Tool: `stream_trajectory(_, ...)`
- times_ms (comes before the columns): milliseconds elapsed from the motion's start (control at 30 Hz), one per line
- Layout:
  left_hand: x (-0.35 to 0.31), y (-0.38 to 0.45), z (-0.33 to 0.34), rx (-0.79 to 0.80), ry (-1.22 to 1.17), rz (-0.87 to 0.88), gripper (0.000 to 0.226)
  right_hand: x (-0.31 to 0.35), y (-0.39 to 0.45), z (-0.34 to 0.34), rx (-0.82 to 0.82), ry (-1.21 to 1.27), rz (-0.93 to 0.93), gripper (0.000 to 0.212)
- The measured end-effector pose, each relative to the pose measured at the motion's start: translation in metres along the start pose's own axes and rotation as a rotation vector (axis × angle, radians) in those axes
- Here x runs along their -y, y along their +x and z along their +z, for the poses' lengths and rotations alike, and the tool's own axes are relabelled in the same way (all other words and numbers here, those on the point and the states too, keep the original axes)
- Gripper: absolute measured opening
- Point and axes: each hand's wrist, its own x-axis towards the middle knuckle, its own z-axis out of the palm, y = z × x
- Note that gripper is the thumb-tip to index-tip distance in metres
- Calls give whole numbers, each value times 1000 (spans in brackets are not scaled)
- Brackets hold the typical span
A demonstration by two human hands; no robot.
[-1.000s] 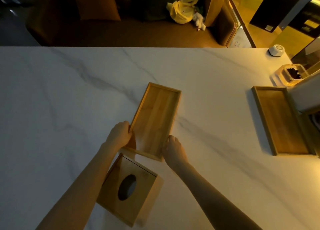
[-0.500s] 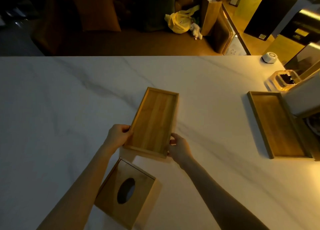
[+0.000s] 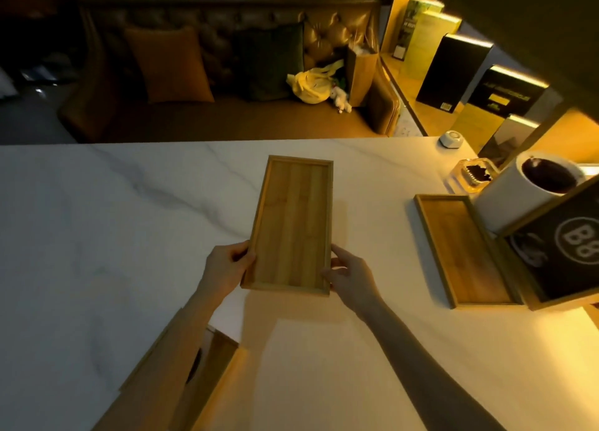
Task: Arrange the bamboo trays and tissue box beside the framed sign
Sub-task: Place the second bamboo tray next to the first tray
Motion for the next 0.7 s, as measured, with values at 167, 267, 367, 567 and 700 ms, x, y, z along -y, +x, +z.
stream_trajectory(167, -29, -5, 41, -17, 39, 58, 27, -10, -7, -48, -39, 10, -20, 48)
stream_trajectory(267, -41, -8, 72, -14, 92, 109, 26, -24, -5, -75, -64, 0, 15, 47)
stream_trajectory(367, -49, -9, 101, 15, 89, 103, 28, -41, -5, -98, -82, 1, 49, 46)
stream_trajectory(567, -59, -3, 152, 74, 133, 88, 25, -71, 0, -135, -117, -4, 119, 43)
stream_trajectory(700, -57, 5, 181, 83, 185, 78, 28, -89, 9, -154, -96, 15, 139, 41)
